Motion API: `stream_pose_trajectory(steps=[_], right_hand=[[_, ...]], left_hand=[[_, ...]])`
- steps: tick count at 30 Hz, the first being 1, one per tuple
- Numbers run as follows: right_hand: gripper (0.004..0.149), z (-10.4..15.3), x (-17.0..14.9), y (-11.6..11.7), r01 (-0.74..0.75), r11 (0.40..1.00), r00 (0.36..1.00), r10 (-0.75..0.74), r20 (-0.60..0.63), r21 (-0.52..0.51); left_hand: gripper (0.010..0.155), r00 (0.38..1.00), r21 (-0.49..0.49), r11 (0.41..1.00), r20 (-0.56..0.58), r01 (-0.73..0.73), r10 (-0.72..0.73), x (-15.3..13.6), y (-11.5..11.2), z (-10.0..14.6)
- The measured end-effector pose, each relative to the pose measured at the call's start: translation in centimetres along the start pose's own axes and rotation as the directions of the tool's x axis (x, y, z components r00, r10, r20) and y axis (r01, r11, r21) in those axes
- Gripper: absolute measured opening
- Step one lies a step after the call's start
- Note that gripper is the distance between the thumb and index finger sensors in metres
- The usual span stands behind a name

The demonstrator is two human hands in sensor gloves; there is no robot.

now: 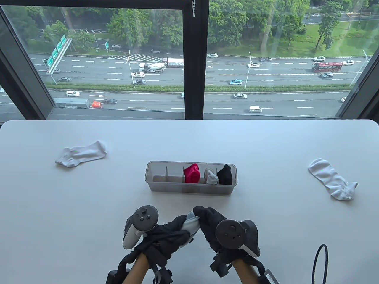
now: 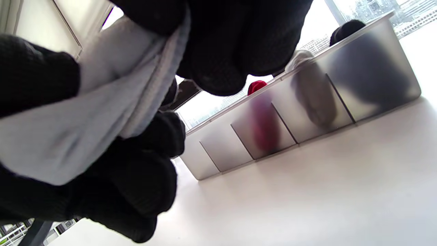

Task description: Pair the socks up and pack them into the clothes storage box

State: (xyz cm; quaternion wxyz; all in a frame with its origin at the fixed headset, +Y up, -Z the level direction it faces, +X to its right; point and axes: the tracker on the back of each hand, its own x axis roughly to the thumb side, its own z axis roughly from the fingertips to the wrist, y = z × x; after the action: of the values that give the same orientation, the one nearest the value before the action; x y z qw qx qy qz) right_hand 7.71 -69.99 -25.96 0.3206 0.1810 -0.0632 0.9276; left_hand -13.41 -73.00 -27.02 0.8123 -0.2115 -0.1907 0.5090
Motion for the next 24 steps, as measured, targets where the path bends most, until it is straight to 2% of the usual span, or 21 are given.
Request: stream_pose_trajectory(steps=[2,4,8,9,10,11,13,17,19,24], right_hand=[[0.039,0.1,-0.3,-0.3,0.017,1.000,1.000,-0.017,-0.014,-0.026],[0.040,0.2,-0.4,-0.5,0.094,0.994,0.995,-0.096,-0.038,-0.046],[0.045,0.4,-0.2,-0.7,0.187,0.980,0.981,-0.190,-0.049,-0.059],[0.046,0.4,0.1,-0.4,0.261,0.965,0.965,-0.261,-0.034,-0.019],[0.046,0.5,0.4,-0.3,0.294,0.956,0.955,-0.294,-0.046,-0.022],[0.046,0.6,0.6,-0.3,0.286,0.958,0.957,-0.287,-0.037,-0.023],[0.046,0.6,0.7,-0.6,0.186,0.982,0.982,-0.186,0.010,-0.026],[0.045,0.5,0.4,-0.8,0.106,0.993,0.994,-0.105,0.012,-0.052],[0.045,0.6,0.1,-0.8,0.109,0.993,0.994,-0.109,0.011,-0.045],[0.044,0.3,0.1,-0.6,0.132,0.991,0.991,-0.132,-0.021,-0.030]], left_hand=[[0.065,0.994,0.170,0.979,-0.007,0.113,-0.113,0.2,0.2,0.3],[0.060,0.994,0.202,0.975,0.040,0.092,-0.101,0.6,0.1,0.4],[0.066,0.989,0.175,0.978,0.067,0.116,-0.129,1.0,-0.2,0.4],[0.071,0.982,0.149,0.973,0.045,0.174,-0.182,1.2,-0.6,0.2],[0.071,0.978,0.144,0.969,0.034,0.199,-0.205,1.2,-0.8,0.1],[0.068,0.977,0.186,0.961,0.023,0.206,-0.213,1.3,-0.7,0.2],[0.060,0.981,0.184,0.965,0.026,0.185,-0.193,1.6,-0.5,0.2],[0.056,0.982,0.105,0.981,0.081,0.163,-0.172,1.7,-0.6,0.0],[0.056,0.986,0.041,0.991,0.099,0.128,-0.131,1.4,-0.6,-0.1],[0.066,0.996,0.082,0.995,0.060,0.060,-0.065,0.7,-0.5,0.1]])
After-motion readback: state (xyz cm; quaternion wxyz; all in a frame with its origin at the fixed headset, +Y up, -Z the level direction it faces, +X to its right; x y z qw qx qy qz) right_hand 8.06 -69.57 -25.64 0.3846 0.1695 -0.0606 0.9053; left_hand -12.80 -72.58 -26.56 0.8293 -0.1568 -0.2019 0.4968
